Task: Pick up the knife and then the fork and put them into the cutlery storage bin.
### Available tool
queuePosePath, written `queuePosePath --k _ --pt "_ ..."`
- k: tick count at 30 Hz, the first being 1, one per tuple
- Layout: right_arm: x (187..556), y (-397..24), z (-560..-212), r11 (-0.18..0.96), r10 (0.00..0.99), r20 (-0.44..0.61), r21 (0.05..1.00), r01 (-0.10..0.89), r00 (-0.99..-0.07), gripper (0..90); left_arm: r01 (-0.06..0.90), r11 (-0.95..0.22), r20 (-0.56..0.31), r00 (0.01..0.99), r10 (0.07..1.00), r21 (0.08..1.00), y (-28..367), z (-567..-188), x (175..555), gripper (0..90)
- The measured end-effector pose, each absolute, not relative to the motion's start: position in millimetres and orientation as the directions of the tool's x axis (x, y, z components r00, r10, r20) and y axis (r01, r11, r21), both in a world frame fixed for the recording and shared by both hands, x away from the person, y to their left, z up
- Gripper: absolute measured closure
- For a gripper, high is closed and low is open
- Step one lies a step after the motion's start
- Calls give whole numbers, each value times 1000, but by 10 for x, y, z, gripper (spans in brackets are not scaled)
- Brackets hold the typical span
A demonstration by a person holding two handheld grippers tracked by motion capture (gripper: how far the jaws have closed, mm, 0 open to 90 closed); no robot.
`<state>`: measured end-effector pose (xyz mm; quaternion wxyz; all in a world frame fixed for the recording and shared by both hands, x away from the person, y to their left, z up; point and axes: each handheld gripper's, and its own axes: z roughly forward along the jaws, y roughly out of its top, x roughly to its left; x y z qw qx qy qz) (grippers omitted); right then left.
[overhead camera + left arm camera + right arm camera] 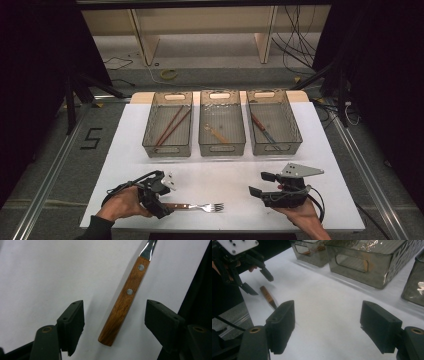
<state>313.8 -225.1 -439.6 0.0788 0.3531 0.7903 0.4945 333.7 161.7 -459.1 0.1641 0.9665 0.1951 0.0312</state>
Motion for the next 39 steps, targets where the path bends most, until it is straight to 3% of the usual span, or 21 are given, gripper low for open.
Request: queuePosePath --k 13,24,30,39 --pt "3142 -2244 -4402 265 634 224 836 480 -740 290 304 -916 5 949 316 261 1559 -4664 3332 539" --pt "3143 -2240 -4404 265 633 226 836 481 -740 290 303 -915 0 949 314 266 1574 -4662 3336 645" --pt "3143 -2245 -4403 261 635 229 835 484 -738 291 238 -936 9 969 249 260 1556 -4656 3309 727" --pt "3143 -2244 -4402 262 633 231 835 485 -739 291 211 -937 28 973 228 279 1559 -4653 3290 747"
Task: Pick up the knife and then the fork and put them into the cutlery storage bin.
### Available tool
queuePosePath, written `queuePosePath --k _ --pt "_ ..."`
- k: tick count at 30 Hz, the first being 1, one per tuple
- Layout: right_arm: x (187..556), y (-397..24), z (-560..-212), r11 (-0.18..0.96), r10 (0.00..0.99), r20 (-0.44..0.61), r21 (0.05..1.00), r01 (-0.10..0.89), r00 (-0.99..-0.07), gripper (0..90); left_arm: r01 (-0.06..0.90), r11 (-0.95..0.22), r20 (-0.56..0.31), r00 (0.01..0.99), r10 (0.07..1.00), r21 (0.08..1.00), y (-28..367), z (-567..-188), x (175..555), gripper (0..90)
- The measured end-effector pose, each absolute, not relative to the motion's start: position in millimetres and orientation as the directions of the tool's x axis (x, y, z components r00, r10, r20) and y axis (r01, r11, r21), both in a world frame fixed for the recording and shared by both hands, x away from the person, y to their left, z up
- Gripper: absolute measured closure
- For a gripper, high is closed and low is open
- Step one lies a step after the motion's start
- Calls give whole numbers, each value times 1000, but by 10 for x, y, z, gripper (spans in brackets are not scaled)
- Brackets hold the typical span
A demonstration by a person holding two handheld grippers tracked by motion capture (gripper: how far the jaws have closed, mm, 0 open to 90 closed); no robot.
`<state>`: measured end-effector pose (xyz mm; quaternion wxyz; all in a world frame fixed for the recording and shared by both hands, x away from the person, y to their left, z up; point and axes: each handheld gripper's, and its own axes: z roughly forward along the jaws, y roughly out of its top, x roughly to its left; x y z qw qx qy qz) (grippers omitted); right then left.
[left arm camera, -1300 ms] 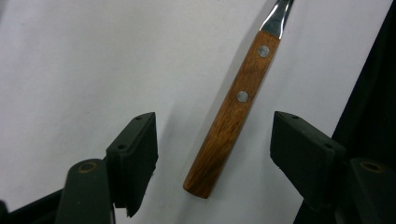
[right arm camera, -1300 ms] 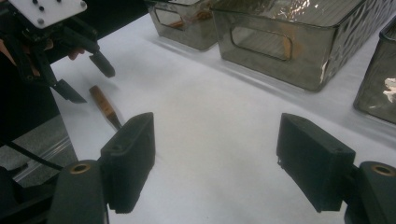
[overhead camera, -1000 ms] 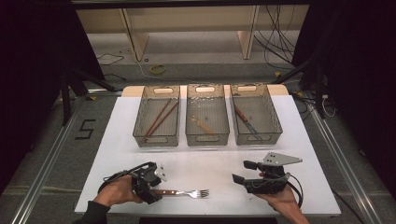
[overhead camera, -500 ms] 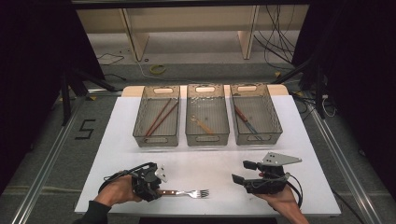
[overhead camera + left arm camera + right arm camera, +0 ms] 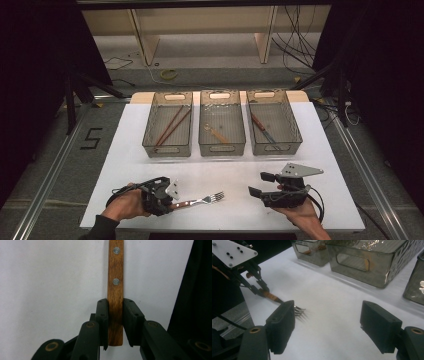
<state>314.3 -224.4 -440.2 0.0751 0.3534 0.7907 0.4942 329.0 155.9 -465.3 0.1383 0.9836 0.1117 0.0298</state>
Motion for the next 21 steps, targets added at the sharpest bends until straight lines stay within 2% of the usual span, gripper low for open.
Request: queuePosePath --k 8,21 --pt "3141 -2241 -4392 263 630 231 835 483 -742 291 201 -927 49 973 227 317 1502 -4628 3281 749" --pt "3165 -2120 -4278 305 588 194 846 437 -785 293 138 -918 67 982 175 371 1261 -4543 3274 749"
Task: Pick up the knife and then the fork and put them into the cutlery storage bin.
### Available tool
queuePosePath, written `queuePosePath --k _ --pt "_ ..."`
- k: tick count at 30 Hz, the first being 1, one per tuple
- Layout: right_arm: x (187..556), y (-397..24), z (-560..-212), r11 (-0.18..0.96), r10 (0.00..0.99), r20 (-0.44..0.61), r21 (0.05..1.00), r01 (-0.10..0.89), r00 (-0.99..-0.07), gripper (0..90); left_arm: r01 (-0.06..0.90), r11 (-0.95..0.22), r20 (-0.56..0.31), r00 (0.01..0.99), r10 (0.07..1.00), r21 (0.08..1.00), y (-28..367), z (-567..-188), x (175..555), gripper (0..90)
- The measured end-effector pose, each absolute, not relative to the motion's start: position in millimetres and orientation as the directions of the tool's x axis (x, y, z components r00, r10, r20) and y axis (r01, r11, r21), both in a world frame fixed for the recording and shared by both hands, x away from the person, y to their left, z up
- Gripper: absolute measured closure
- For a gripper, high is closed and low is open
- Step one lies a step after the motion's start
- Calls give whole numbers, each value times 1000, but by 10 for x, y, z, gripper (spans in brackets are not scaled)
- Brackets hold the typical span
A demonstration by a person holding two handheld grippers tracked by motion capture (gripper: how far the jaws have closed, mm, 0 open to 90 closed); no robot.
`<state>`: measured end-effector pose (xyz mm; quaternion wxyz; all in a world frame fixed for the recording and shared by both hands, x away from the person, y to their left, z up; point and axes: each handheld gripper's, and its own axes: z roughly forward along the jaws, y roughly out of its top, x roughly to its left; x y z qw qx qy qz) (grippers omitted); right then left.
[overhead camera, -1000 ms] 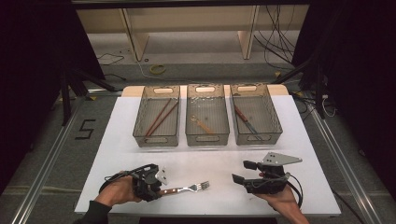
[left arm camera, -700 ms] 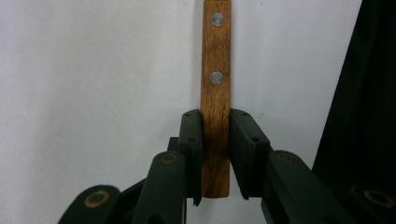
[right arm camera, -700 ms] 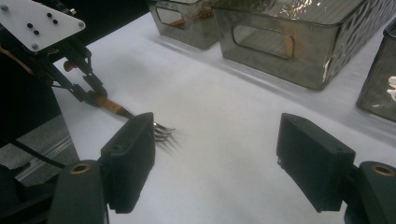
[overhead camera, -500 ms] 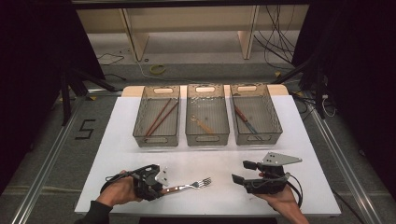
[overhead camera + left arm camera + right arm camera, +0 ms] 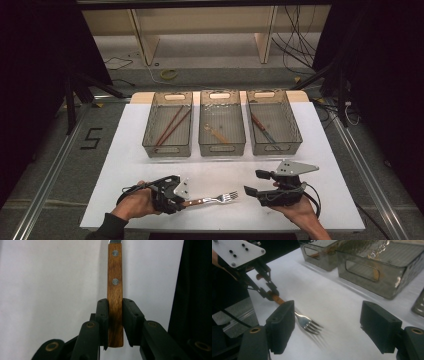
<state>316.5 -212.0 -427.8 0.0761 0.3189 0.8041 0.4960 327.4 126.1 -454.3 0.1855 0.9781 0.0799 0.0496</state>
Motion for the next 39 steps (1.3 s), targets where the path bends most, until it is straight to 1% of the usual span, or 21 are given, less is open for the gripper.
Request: queuePosePath --k 9,16,22,28,30,39 --pt "3209 -1888 -4192 401 518 144 830 388 -843 296 61 -926 91 991 102 372 1015 -4459 3287 748" --pt "3275 -1630 -4184 508 447 98 790 343 -889 302 -10 -932 115 993 34 363 800 -4403 3300 748" --pt "3262 -1475 -4257 615 362 80 729 302 -929 350 -49 -931 134 991 0 362 687 -4364 3266 749" --pt "3230 -1362 -4360 700 310 55 662 267 -949 393 -67 -926 143 990 -14 371 638 -4307 3239 749" --pt "3216 -1339 -4373 712 303 58 650 266 -951 413 -61 -922 141 990 -7 382 625 -4297 3230 748" --pt "3190 -1262 -4447 762 263 22 609 222 -964 512 -85 -916 143 989 -30 392 571 -4259 3202 748"
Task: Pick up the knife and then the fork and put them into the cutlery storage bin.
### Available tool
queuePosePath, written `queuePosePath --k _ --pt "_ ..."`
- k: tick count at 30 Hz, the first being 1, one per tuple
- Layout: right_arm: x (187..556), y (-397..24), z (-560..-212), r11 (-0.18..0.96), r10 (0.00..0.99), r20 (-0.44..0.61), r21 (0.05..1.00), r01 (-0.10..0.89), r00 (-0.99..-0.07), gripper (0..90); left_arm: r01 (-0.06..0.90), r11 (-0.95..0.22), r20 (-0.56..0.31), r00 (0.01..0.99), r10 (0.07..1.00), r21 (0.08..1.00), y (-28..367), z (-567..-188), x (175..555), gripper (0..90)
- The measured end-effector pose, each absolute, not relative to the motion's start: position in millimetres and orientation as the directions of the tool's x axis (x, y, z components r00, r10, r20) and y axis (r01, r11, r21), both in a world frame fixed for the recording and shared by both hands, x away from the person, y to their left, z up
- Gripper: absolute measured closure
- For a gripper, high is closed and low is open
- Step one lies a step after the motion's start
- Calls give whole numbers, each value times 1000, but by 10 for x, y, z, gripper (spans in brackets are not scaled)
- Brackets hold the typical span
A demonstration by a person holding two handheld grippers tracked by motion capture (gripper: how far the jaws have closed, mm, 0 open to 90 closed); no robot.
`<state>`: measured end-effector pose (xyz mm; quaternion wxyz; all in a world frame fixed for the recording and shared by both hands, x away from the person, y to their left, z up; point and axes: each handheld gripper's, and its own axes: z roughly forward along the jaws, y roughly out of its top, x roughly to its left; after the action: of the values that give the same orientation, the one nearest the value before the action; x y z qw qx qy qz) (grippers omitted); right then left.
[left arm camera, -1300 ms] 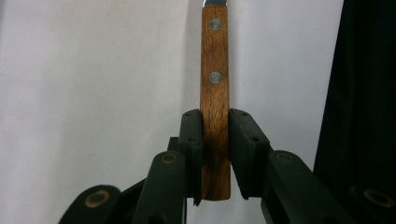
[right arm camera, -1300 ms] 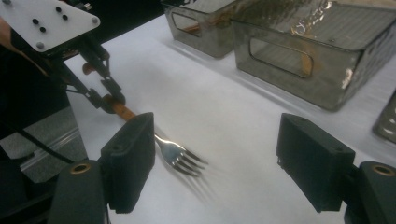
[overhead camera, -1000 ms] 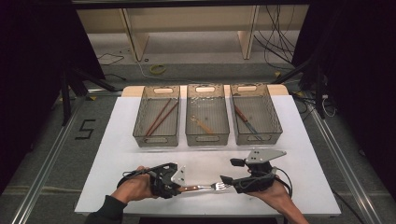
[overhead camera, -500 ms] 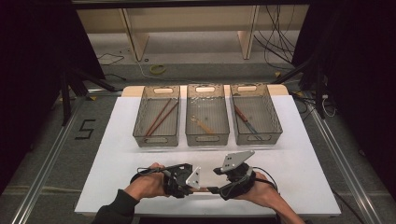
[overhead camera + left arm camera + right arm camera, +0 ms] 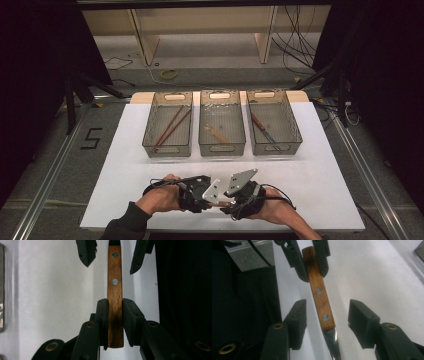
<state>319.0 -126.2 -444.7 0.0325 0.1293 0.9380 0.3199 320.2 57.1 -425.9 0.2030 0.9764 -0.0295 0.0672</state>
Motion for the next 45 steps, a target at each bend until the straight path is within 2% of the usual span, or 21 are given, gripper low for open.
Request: queuePosePath --k 7,13,19,23,25,28,31,38,45 --pt "3152 -1226 -4488 790 237 -3 582 191 -971 606 -99 -915 140 989 -47 392 556 -4260 3191 748" --pt "3135 -1220 -4507 805 212 -18 571 164 -977 723 -106 -911 137 989 -55 399 560 -4263 3191 747" --pt "3119 -1223 -4518 823 165 -40 556 116 -985 766 -134 -904 144 986 -81 406 559 -4287 3190 742" --pt "3110 -1227 -4505 823 158 -24 556 118 -987 778 -127 -899 149 986 -70 418 570 -4272 3196 723" --pt "3118 -1238 -4489 822 162 -27 557 120 -986 778 -108 -896 166 985 -39 432 579 -4267 3204 660" --pt "3132 -1276 -4452 818 171 -41 562 119 -984 778 -78 -886 189 982 11 458 619 -4240 3228 488" --pt "3168 -1319 -4424 813 200 -51 565 137 -979 779 -18 -861 197 976 96 508 688 -4217 3281 414" --pt "3302 -1482 -4350 781 289 -53 591 203 -956 779 110 -750 166 945 283 652 881 -4214 3382 329" --pt "3501 -1659 -4264 725 389 -52 634 271 -920 778 243 -627 88 889 449 740 1120 -4278 3439 283"
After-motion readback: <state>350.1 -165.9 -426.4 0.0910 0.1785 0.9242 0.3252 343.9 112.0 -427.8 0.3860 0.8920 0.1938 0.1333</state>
